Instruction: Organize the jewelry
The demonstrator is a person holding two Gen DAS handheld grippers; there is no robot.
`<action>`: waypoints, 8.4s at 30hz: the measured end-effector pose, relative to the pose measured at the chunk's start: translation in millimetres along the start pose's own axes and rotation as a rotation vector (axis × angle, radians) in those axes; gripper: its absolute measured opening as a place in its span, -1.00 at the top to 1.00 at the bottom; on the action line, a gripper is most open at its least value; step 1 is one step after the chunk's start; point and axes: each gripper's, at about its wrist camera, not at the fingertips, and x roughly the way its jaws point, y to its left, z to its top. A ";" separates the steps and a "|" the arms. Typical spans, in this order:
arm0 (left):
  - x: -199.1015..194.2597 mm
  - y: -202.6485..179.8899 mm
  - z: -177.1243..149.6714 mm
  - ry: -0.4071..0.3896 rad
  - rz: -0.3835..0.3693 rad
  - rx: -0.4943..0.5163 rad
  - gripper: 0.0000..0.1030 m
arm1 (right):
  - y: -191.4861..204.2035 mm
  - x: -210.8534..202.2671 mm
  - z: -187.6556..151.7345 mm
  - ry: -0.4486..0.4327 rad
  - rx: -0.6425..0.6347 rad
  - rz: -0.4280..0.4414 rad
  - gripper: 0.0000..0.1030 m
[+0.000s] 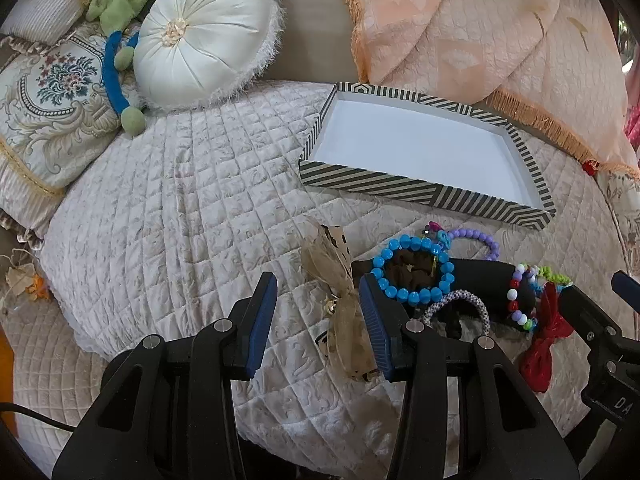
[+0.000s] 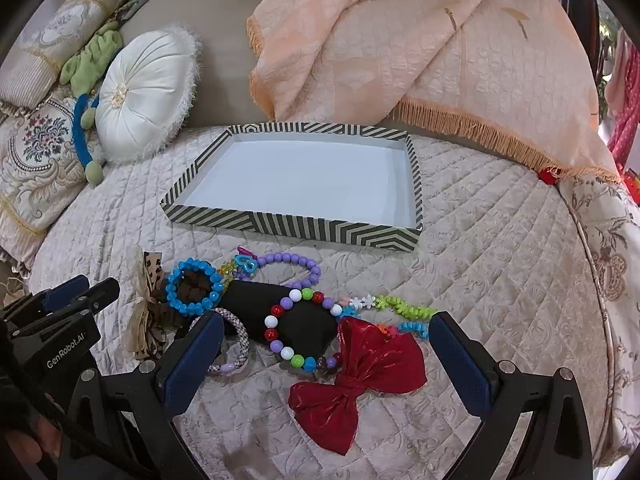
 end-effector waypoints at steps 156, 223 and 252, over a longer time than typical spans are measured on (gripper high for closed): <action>138.3 -24.0 140.0 0.135 -0.102 0.041 0.03 | -77.8 120.6 95.4 0.128 0.042 0.148 0.19; -27.2 -8.5 6.7 0.002 -0.130 0.051 0.03 | -29.1 -39.9 7.6 -0.037 0.003 0.156 -0.20; 37.0 -11.0 -23.7 0.237 -0.257 0.213 0.03 | 1.0 29.8 -11.4 0.096 -0.091 0.343 0.15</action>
